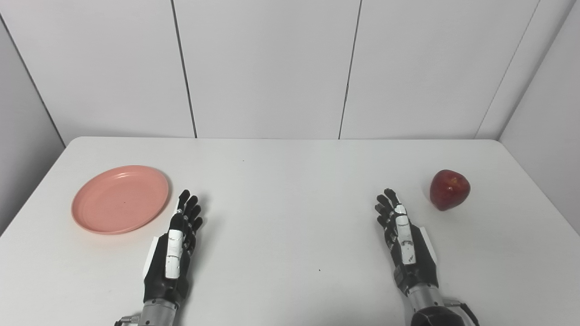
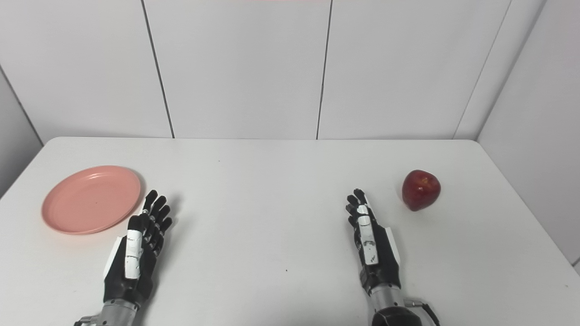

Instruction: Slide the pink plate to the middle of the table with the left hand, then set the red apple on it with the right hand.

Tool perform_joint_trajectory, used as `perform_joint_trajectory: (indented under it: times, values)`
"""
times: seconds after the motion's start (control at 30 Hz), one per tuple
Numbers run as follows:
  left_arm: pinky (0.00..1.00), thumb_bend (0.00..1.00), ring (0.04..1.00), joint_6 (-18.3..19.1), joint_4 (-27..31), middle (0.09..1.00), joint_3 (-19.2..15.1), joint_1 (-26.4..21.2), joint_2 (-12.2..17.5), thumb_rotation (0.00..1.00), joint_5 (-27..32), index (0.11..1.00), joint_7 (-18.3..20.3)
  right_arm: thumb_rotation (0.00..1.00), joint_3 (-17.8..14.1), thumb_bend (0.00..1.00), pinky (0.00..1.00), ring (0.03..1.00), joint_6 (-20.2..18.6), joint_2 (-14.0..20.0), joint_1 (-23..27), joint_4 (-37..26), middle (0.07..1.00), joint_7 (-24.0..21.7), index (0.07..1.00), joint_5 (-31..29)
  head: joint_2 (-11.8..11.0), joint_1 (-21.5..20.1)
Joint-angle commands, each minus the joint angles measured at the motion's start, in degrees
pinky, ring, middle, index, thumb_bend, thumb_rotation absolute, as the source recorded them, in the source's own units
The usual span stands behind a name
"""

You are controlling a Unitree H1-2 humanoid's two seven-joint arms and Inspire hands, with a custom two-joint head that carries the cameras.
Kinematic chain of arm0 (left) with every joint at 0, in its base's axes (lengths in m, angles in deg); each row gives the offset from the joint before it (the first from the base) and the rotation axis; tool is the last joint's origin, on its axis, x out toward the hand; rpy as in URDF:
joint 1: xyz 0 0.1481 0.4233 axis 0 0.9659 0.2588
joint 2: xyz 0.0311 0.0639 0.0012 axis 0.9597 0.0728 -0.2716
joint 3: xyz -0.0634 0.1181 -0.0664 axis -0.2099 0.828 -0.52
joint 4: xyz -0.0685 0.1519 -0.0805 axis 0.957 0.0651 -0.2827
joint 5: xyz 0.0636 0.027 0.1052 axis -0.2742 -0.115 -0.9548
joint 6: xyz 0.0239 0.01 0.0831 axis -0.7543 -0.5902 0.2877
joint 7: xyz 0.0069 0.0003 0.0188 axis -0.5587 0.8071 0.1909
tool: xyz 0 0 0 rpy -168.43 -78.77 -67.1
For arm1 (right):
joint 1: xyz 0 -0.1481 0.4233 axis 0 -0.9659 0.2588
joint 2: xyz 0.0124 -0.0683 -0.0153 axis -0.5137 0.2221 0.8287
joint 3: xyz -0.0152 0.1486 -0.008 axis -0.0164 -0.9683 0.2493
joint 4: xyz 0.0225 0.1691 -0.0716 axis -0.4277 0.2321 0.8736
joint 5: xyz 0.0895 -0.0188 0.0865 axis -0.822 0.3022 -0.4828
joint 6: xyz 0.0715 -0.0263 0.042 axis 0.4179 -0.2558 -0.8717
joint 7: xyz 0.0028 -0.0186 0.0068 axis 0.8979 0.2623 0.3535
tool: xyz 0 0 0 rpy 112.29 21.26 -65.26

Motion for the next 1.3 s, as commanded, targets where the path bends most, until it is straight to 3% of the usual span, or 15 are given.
perform_joint_trajectory:
  times: [0.0, 0.53, 1.27]
  values:
    - [1.0, 0.79, 0.998, -0.28, 0.16, 0.995, 0.03, 3.37, 2.31, 0.98, -0.37, 1.0, -0.22, 0.97, -0.07, 0.87, 0.99, 0.951, -0.17, 0.19, -0.23, 1.31, 0.939, -0.68, 0.954, -0.33, 0.03, 0.27]
    - [1.0, 0.77, 1.0, -0.31, -0.21, 1.0, 0.83, 3.17, 1.98, 0.99, -0.94, 1.0, -0.23, 0.98, -0.47, 0.85, 1.0, 0.949, 0.0, 0.78, -0.05, 2.19, 0.936, -1.14, 0.958, -1.0, -0.75, 1.6]
    - [1.0, 0.83, 0.991, -0.64, -0.83, 0.978, 3.96, 3.16, -0.25, 0.94, -3.53, 1.0, -3.43, 1.0, -2.19, 0.82, 1.0, 0.97, 1.59, 3.87, 0.0, 4.62, 0.954, -4.52, 0.968, -3.72, -3.12, 10.17]
